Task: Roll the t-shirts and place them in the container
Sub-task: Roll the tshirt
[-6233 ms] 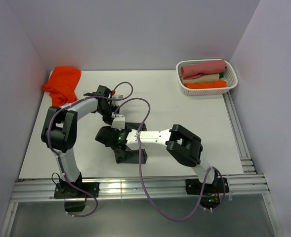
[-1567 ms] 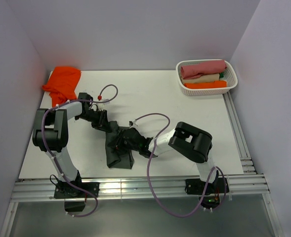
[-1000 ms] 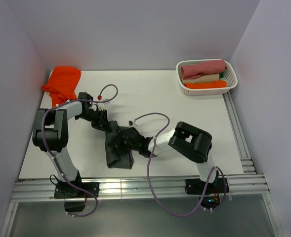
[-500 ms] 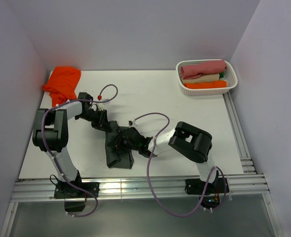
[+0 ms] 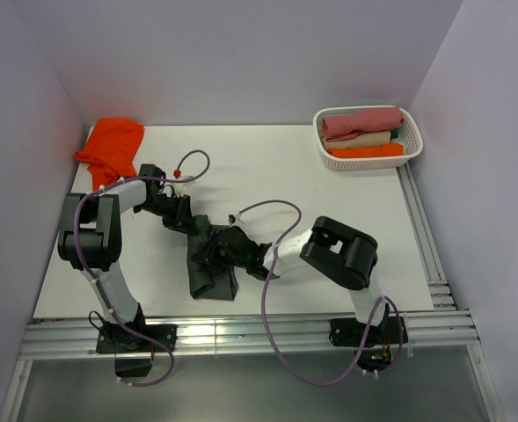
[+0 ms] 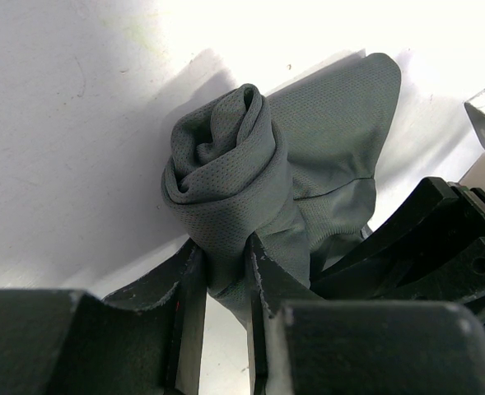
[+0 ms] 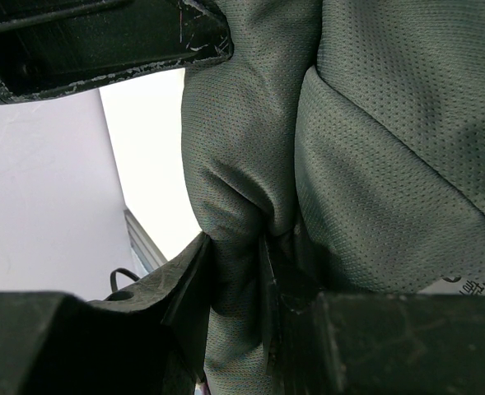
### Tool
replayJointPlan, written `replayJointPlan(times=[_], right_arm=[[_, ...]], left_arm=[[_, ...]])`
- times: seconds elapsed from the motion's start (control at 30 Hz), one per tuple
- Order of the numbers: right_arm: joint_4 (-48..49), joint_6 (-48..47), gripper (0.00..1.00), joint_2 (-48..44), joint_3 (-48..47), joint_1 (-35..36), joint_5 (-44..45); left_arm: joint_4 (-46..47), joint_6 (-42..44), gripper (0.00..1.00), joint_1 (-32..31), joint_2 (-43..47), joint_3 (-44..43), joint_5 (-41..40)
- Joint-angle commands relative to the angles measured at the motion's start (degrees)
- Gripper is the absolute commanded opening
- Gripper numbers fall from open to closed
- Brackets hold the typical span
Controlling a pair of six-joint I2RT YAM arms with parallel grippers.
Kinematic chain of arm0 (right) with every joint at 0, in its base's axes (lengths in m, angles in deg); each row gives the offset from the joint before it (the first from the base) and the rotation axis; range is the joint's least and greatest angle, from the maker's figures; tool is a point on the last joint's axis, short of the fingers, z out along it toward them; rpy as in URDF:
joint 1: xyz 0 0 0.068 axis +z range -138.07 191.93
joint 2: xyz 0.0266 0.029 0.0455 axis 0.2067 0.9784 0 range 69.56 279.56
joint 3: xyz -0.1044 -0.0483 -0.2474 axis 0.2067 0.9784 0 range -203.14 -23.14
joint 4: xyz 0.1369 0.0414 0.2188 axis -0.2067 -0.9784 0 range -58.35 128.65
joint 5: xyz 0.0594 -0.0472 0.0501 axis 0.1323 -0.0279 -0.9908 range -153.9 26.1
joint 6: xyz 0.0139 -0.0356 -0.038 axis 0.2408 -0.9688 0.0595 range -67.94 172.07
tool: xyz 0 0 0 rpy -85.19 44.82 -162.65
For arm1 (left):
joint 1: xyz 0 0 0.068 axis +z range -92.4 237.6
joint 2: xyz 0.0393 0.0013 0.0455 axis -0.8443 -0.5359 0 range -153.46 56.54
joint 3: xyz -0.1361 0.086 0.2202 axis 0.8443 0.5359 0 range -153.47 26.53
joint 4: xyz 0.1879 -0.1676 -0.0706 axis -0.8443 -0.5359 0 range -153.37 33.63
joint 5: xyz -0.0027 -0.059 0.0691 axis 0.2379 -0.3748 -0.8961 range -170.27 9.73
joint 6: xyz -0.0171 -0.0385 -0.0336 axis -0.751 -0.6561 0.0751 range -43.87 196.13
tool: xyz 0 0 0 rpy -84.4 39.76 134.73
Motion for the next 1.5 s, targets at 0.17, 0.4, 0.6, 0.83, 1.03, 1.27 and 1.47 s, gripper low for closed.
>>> replayJointPlan(times=[0.17, 0.4, 0.6, 0.83, 1.03, 1.27, 1.47], right_arm=[[-16.2, -5.1, 0.42, -0.9, -1.5, -0.5, 6.0], [-26.0, -7.8, 0.51, -3.8, -6.0, 2.0, 9.3], [-28.8, -8.5, 0.56, -6.4, -6.3, 3.8, 10.2], [-34.0, -9.7, 0.61, -7.1, -10.0, 6.7, 12.3], [-39.6, -9.9, 0.62, -7.0, -13.6, 9.2, 15.1], [-42.5, -9.2, 0.62, -6.5, -16.2, 11.8, 15.9], [-42.7, -8.0, 0.57, -5.9, -16.6, 14.0, 15.7]], left_arm=[[1.5, -1.8, 0.0, 0.0, 0.6, -1.8, -6.2], [1.6, -3.2, 0.0, -0.1, 0.3, -2.8, -9.9], [1.3, -3.6, 0.0, -0.4, 0.6, -3.2, -10.6], [1.5, -4.1, 0.0, -1.1, 0.8, -3.2, -11.3], [1.9, -4.8, 0.0, -1.7, 0.8, -3.3, -12.3], [1.8, -5.4, 0.0, -2.3, 0.6, -3.9, -13.2], [1.9, -5.7, 0.0, -2.9, 0.4, -4.0, -13.8]])
